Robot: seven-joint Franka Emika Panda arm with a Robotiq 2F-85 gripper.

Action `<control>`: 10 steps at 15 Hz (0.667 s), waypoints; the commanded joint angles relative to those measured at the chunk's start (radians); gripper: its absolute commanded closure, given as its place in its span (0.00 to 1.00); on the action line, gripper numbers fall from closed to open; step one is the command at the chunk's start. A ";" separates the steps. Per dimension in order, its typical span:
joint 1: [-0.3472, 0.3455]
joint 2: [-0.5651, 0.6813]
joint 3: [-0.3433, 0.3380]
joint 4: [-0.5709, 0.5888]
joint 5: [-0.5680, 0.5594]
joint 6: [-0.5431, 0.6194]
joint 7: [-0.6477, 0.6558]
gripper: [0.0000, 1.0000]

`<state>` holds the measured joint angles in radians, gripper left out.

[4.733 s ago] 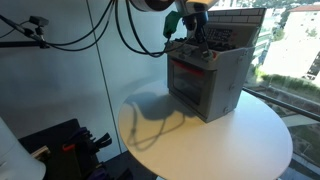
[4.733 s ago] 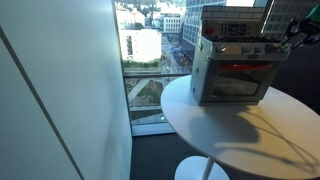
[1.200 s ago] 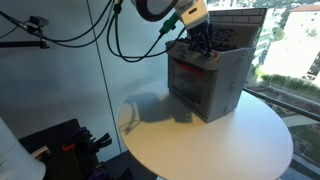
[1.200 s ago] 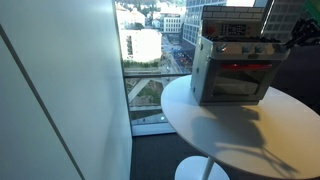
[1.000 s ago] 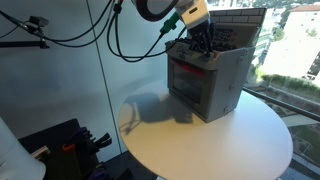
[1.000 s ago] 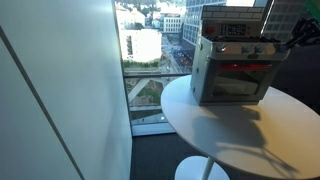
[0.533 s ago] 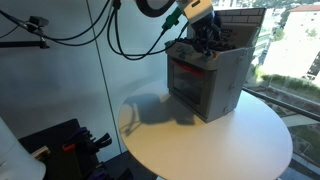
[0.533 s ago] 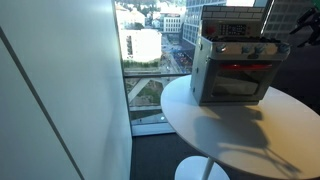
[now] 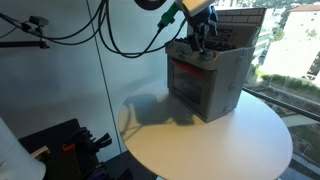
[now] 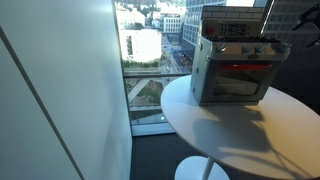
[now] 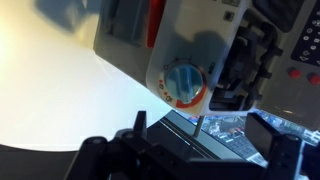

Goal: Turn the far right knob of the stove clockwise

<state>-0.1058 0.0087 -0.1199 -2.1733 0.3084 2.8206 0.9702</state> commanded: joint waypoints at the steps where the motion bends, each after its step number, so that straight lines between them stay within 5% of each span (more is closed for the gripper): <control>1: -0.011 -0.070 -0.006 -0.028 -0.040 -0.094 -0.069 0.00; 10: -0.042 -0.151 -0.003 -0.017 -0.149 -0.353 -0.165 0.00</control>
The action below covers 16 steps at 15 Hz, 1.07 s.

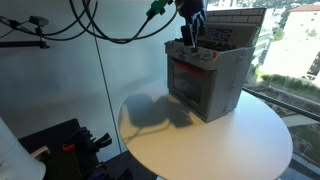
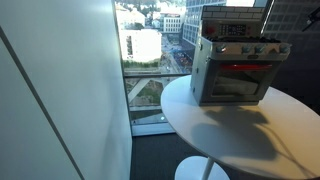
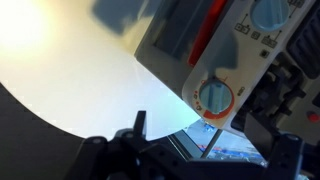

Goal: Turn the far right knob of the stove clockwise

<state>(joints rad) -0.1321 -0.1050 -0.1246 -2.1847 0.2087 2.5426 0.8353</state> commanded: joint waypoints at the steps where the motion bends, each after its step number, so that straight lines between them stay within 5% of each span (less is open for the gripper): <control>1: -0.019 -0.042 0.002 -0.003 -0.070 -0.099 -0.035 0.00; 16: -0.014 -0.076 0.024 0.047 -0.226 -0.434 -0.157 0.00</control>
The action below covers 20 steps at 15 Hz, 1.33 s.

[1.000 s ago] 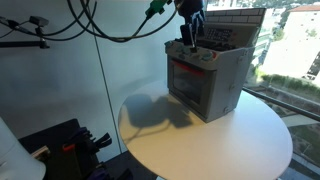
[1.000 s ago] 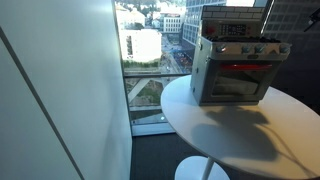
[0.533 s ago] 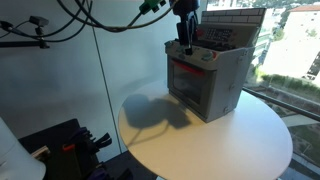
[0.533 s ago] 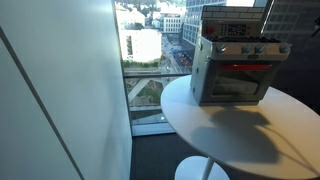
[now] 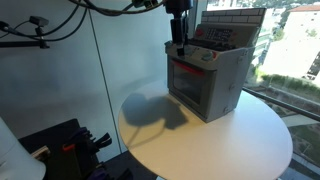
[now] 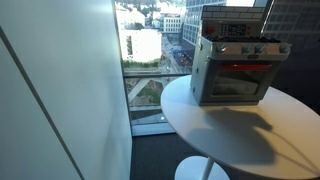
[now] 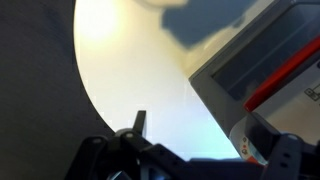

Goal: Turn the far right knob of the stove clockwise

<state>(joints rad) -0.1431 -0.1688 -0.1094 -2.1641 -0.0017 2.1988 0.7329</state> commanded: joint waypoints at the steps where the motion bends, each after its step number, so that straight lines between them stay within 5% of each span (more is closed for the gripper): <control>1: -0.003 -0.013 0.011 0.030 -0.019 -0.115 -0.071 0.00; 13: 0.005 -0.083 0.037 0.058 -0.019 -0.489 -0.270 0.00; 20: 0.000 -0.106 0.045 0.046 -0.005 -0.520 -0.276 0.00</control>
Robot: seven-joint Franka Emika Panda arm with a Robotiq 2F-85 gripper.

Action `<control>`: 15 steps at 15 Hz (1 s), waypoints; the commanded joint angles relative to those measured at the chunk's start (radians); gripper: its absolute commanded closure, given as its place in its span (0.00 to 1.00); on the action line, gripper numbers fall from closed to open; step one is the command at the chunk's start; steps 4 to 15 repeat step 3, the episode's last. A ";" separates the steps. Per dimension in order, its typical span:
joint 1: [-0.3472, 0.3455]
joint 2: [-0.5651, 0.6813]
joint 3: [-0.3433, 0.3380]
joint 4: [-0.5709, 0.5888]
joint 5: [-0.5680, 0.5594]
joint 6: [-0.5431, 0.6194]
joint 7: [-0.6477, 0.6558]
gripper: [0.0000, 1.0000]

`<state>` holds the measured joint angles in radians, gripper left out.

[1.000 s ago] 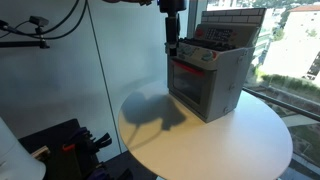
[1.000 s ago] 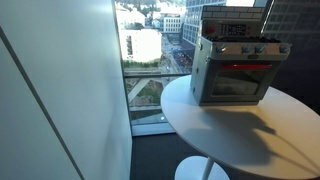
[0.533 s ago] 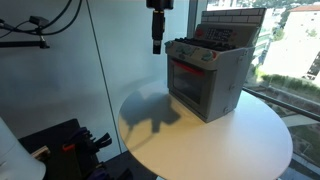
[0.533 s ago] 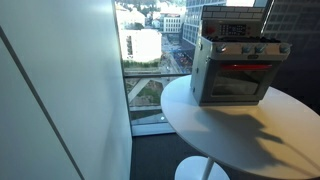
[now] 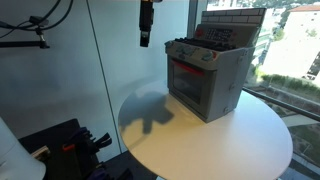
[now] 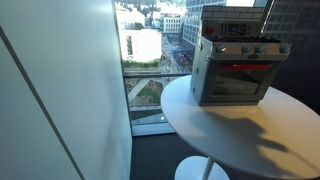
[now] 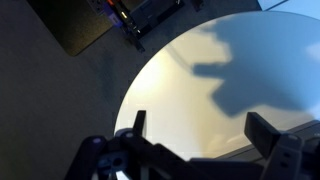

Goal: Turn the far right knob of the stove clockwise

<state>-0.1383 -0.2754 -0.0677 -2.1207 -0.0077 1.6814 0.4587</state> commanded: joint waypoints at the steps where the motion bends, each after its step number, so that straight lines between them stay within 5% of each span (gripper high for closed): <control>1: -0.004 -0.001 0.004 0.003 0.001 -0.003 -0.002 0.00; 15: -0.005 -0.003 0.004 0.003 0.001 -0.003 -0.003 0.00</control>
